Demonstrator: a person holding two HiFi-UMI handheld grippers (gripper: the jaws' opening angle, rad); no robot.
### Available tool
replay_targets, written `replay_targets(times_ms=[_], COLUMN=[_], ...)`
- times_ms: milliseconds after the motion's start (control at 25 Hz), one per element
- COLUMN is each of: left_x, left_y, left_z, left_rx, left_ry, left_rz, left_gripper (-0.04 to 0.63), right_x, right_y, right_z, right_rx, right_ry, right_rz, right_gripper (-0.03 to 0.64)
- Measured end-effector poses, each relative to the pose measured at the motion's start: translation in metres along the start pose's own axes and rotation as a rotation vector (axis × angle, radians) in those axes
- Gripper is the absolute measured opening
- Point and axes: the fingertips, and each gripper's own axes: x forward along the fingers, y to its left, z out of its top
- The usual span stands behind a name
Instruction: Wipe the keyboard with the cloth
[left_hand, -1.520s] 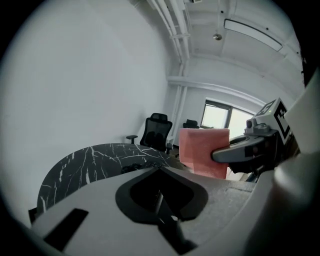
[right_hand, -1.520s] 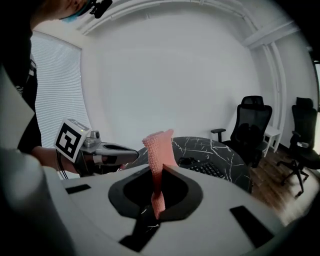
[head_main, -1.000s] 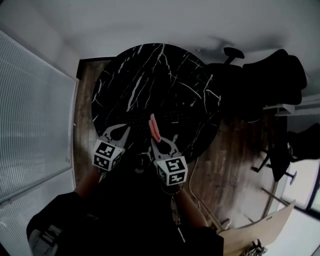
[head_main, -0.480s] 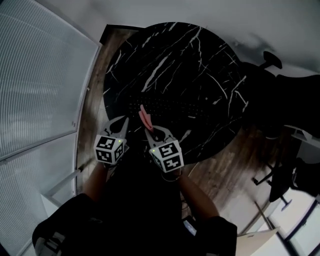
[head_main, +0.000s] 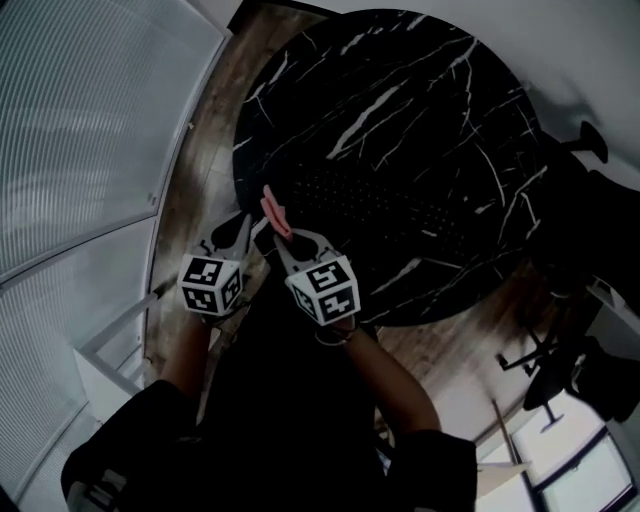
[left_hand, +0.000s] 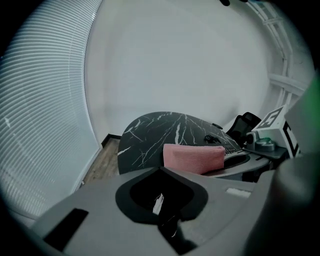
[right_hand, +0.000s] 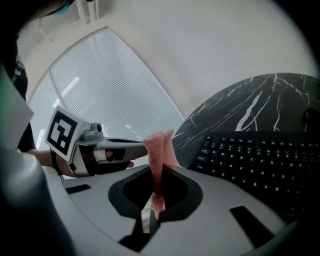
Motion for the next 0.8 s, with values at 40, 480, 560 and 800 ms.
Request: replay_targets(times_ms=[40,480,560,800], left_x=[0.0,0.027,0.028,0.032], left_y=[0.004,0.022,0.023,0.022], left_z=[-0.003,-0.022,-0.022,-0.014], left_rx=[-0.005,-0.02,-0.02,-0.01], left_ry=[0.005,0.055,0.057,0.055], left_rz=[-0.001,-0.052,-0.054,-0.07], left_gripper=[-0.002,-0.002,-0.002,-0.002], right_x=[0.009,0.042,0.043,0.039], right_y=[-0.001,-0.05,-0.048,-0.051], right_z=[0.0,-0.024,-0.027,-0.029], right_rx=[0.0,-0.652,-0.712,-0.736], right_ry=[0.005,0.257,0.275,0.294], right_rz=[-0.007,-0.344,-0.338,-0.33], right_gripper=[0.006,0.006,0.006,0.006])
